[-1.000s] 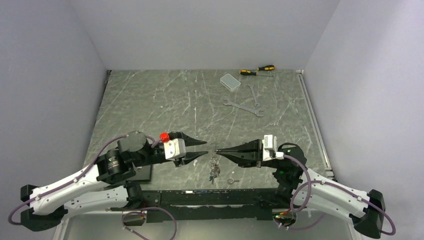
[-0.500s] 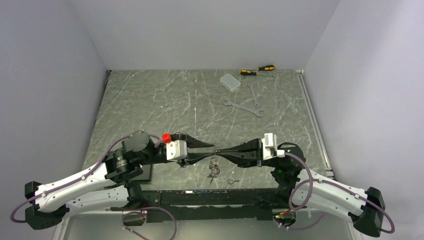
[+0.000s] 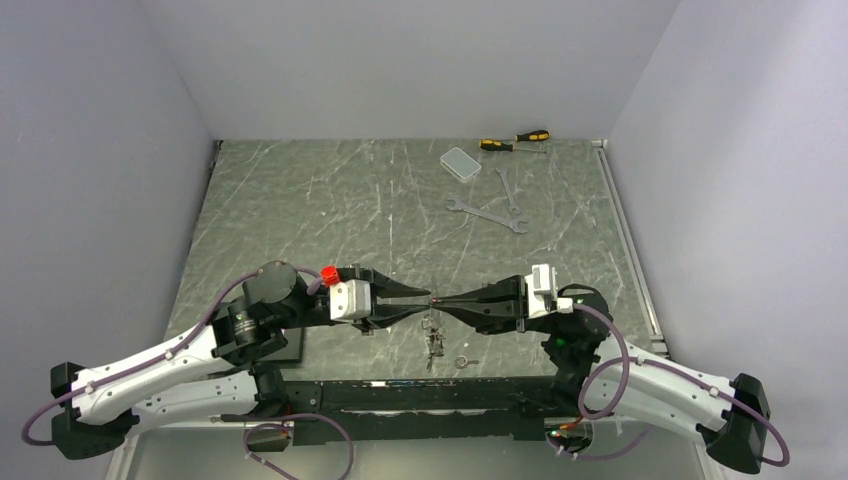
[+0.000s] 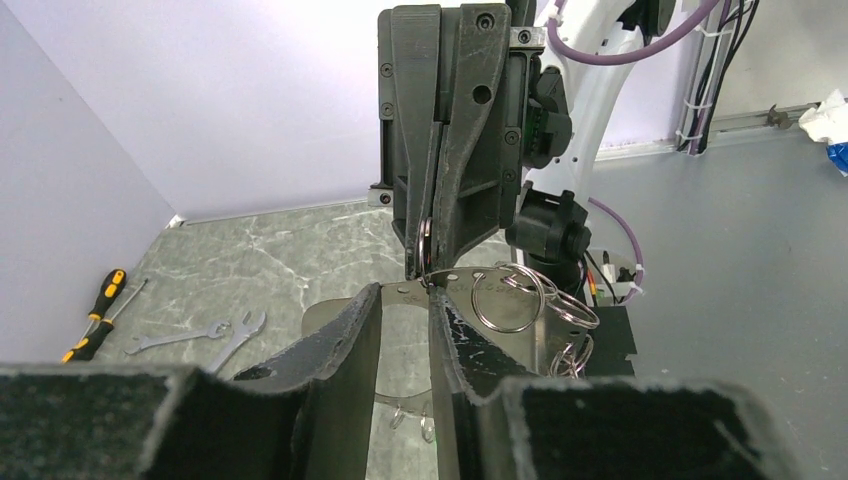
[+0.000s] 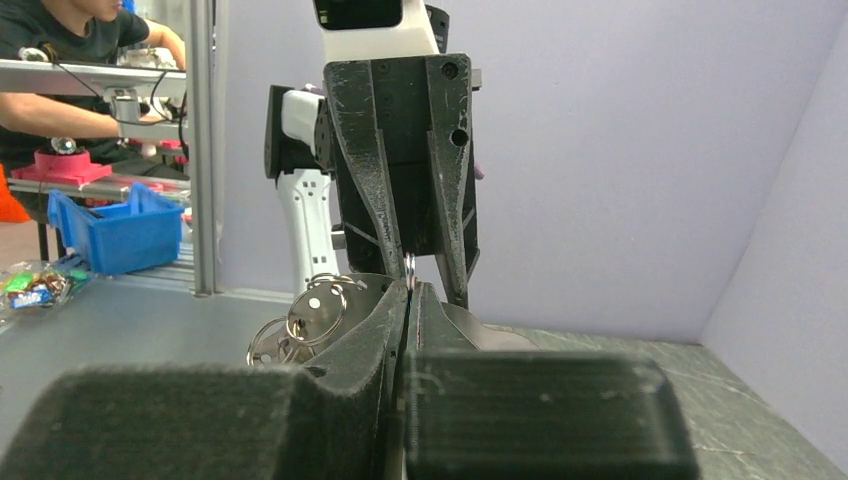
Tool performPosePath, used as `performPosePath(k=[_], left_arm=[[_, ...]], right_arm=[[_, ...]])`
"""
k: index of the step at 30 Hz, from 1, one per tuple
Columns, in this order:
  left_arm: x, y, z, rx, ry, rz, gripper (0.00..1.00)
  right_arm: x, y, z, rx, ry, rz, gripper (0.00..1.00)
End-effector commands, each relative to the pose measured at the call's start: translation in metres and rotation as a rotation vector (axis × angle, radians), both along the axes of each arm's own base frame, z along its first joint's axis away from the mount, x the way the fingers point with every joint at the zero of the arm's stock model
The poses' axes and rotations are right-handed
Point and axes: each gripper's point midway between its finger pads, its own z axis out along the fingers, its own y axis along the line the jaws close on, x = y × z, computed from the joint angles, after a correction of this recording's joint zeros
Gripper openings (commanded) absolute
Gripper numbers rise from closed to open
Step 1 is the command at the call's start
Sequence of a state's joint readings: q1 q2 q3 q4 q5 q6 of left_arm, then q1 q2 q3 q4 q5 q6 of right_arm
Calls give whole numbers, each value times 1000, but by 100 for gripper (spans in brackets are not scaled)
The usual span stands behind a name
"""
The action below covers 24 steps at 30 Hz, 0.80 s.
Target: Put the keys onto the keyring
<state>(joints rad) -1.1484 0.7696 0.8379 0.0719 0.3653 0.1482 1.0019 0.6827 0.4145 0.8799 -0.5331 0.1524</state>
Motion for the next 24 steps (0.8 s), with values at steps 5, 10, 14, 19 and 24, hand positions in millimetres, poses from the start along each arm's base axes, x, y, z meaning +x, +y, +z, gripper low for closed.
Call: performPosePath(k=[5, 10, 14, 19, 24], left_arm=[[-6, -3, 10, -55, 3, -35, 36], [-5, -4, 8, -58, 5, -32, 39], [-5, -4, 8, -56, 3, -32, 33], [-5, 2, 12, -62, -6, -20, 32], [-4, 10, 14, -59, -14, 3, 40]], right_arm=[[9, 4, 19, 18, 19, -27, 0], [10, 8, 17, -6, 31, -24, 0], [13, 13, 12, -49, 43, -30, 0], [12, 14, 4, -85, 44, -21, 0], [8, 13, -4, -119, 46, -9, 0]])
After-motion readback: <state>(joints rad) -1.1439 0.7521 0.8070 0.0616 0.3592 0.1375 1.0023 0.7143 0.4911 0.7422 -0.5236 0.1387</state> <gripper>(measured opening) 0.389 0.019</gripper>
